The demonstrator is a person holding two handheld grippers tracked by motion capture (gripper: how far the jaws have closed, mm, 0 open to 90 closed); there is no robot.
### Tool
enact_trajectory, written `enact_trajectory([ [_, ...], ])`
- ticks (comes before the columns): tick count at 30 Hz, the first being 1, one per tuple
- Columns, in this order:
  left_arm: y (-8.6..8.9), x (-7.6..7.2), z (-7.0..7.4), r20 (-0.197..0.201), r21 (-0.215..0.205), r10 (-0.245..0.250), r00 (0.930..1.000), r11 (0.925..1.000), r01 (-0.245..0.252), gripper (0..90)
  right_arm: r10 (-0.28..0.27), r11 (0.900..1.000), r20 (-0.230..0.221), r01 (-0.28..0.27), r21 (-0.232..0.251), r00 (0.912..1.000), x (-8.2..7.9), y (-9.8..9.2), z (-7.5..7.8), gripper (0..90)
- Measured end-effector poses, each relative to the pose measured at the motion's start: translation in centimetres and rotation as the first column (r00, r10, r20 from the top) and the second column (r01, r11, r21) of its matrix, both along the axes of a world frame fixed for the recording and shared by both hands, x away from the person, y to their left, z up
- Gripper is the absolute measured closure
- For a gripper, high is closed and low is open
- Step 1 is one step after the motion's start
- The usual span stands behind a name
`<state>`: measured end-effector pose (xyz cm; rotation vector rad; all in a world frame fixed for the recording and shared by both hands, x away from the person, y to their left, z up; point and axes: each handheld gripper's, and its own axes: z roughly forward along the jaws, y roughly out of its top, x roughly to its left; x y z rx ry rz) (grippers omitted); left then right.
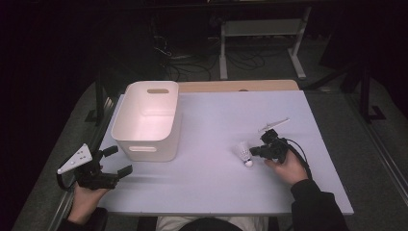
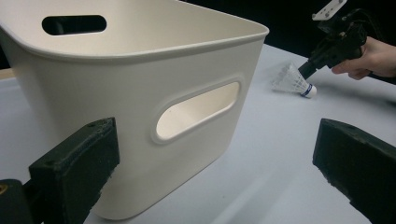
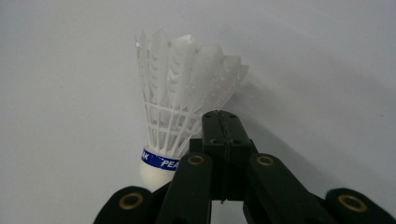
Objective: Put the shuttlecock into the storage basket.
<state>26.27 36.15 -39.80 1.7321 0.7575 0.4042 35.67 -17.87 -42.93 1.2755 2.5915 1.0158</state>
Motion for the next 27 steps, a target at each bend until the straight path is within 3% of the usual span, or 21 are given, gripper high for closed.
enact_trajectory([
  [27,0.04,-0.04,0.01,0.001,0.000,0.001,1.0000,1.0000,-0.001,0.4,0.021,1.000,0.019,-0.022,0.013,0.9996,-0.41,0.24,0.51,89.0],
])
